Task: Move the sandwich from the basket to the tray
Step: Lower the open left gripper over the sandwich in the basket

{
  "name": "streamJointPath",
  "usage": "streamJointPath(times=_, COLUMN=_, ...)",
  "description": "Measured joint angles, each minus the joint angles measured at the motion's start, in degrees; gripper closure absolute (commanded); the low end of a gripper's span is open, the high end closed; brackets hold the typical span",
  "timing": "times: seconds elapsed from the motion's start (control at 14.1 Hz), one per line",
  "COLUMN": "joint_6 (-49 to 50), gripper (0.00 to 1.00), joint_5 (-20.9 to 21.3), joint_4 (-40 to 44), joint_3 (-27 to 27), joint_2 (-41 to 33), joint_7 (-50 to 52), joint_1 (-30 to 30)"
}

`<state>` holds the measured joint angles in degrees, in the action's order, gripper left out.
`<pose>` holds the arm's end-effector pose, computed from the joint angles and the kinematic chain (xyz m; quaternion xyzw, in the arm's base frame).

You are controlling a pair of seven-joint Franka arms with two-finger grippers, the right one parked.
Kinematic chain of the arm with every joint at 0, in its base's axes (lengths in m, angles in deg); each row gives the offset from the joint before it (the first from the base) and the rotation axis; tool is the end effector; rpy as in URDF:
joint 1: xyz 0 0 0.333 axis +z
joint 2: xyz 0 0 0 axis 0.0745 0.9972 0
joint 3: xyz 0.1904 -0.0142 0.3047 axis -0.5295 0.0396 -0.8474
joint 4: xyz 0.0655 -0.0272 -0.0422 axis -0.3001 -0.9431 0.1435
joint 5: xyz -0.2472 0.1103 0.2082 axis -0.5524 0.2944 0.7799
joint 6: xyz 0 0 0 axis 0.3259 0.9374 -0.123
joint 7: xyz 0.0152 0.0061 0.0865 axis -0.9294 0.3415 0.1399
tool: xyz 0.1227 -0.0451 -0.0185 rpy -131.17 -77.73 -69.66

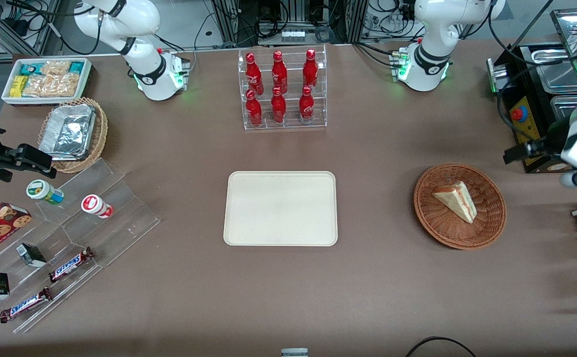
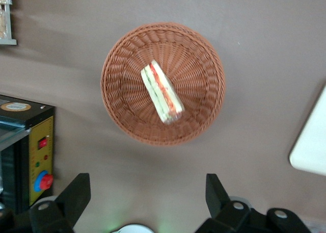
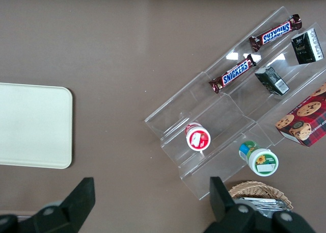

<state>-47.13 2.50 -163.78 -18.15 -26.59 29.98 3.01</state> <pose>0.5225 0.0114 0.5613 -0.9885 -0.1275 0.0801 0.0158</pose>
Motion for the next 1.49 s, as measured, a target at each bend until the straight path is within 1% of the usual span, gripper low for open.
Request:
streamJointPath(times=0.5, joint_6=-15.7, gripper=0.0, joint_5=0.1, joint_4=-15.0, joint_3=0.0, joint_2=0.2, joint_7=13.8, joint_1=0.0)
streamJointPath(times=0.78, joint_6=-31.1, gripper=0.0, joint_5=0.1, joint_4=-25.4, joint_3=-0.1, joint_2=0.6, joint_7=23.1, joint_1=0.9)
streamJointPath(times=0.92, joint_6=-36.8, gripper=0.0, joint_5=0.1, joint_4=-29.7, joint_3=-0.1, joint_2=1.9, joint_7=28.0, joint_1=1.2)
streamJointPath(times=1.2, joint_6=-41.8, gripper=0.0, joint_5=0.0, joint_4=-31.2, joint_3=-0.1, joint_2=6.8, joint_7=34.6, joint_1=1.2)
streamJointPath(times=1.49, joint_6=-44.9, gripper=0.0, joint_5=0.0, joint_4=-31.2, joint_3=0.0, joint_2=8.8, joint_7=35.7, joint_1=1.2)
